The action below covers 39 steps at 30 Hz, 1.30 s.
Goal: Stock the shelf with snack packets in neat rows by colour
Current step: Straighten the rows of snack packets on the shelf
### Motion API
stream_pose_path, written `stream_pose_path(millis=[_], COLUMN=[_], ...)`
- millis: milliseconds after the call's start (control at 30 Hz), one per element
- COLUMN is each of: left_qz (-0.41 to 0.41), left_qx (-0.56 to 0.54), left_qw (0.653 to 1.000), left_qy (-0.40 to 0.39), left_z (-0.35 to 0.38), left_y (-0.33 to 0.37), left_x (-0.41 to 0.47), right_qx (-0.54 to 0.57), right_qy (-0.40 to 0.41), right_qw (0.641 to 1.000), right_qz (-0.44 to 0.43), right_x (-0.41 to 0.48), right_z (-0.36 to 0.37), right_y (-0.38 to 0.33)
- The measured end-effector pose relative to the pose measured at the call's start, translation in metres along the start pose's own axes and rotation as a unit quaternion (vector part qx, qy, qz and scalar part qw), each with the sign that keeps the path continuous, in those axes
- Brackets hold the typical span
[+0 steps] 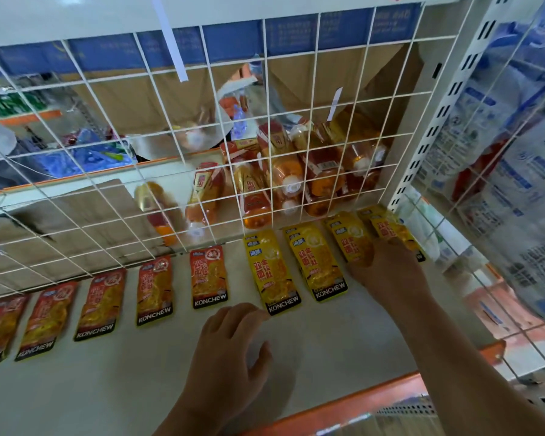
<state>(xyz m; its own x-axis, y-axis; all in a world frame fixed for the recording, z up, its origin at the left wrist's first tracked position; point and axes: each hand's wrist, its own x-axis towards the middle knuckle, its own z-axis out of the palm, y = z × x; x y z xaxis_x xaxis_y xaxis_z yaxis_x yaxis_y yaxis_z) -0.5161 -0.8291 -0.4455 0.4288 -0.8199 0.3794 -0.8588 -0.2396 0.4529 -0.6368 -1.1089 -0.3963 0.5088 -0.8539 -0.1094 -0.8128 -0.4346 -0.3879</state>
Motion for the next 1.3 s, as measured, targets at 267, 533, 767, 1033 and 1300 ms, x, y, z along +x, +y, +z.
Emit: stream_pose_path(millis=[267, 533, 767, 1033, 1300], left_qz=[-0.002, -0.073, -0.126, -0.143, -0.132], left_qx=[0.001, 0.028, 0.049, 0.089, 0.14], left_qw=[1.0, 0.997, 0.988, 0.978, 0.948], left_qy=[0.005, 0.023, 0.077, 0.122, 0.252], left_z=[0.001, -0.004, -0.023, -0.097, -0.244], left_y=[0.0, 0.006, 0.016, 0.018, 0.008], left_x=[0.0, 0.002, 0.0, -0.02, -0.098], right_qx=[0.009, 0.023, 0.044, 0.073, 0.106], right_qy=[-0.014, 0.008, 0.004, -0.025, -0.007], right_qw=[1.0, 0.998, 0.988, 0.962, 0.913], right_qz=[-0.006, -0.064, -0.147, -0.263, -0.394], right_x=[-0.004, -0.005, -0.03, -0.102, -0.227], right_z=[-0.008, -0.013, -0.025, -0.034, -0.031], right_y=[0.005, 0.0, -0.035, -0.106, -0.219])
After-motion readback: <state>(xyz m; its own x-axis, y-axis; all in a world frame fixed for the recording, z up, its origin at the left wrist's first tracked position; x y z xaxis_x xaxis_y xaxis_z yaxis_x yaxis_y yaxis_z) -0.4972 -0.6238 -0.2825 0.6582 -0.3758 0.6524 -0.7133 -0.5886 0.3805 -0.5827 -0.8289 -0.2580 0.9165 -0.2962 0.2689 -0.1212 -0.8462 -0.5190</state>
